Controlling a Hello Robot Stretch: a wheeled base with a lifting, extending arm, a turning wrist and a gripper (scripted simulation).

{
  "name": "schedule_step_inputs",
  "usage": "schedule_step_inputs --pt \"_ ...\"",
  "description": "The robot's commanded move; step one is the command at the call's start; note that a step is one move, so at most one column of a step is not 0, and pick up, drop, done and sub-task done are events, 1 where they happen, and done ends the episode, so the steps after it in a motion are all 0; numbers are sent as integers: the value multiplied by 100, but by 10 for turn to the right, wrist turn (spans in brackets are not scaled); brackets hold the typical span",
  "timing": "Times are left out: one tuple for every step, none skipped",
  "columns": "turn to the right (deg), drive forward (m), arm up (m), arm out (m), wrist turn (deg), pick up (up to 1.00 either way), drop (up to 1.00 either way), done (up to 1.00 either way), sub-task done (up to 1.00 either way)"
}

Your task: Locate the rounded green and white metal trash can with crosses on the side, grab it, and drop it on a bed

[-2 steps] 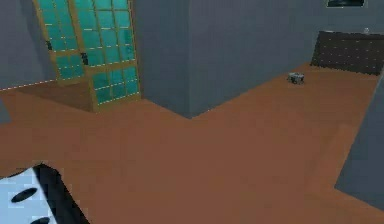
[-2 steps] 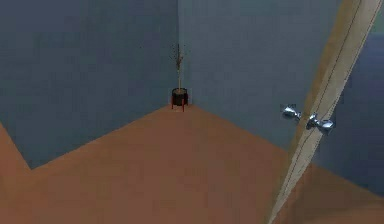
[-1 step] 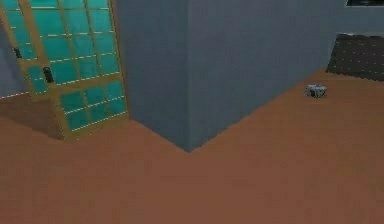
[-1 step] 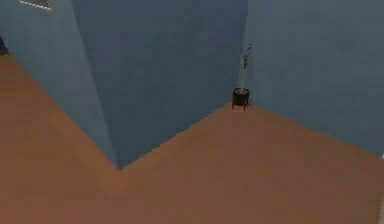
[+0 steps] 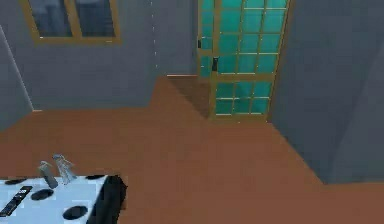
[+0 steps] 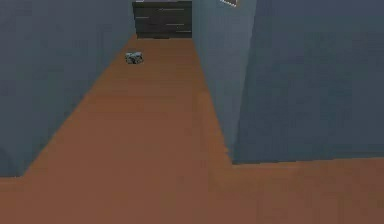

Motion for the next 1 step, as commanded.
schedule_step_inputs --pt "0 100 0 0 0 0 0 0 0"
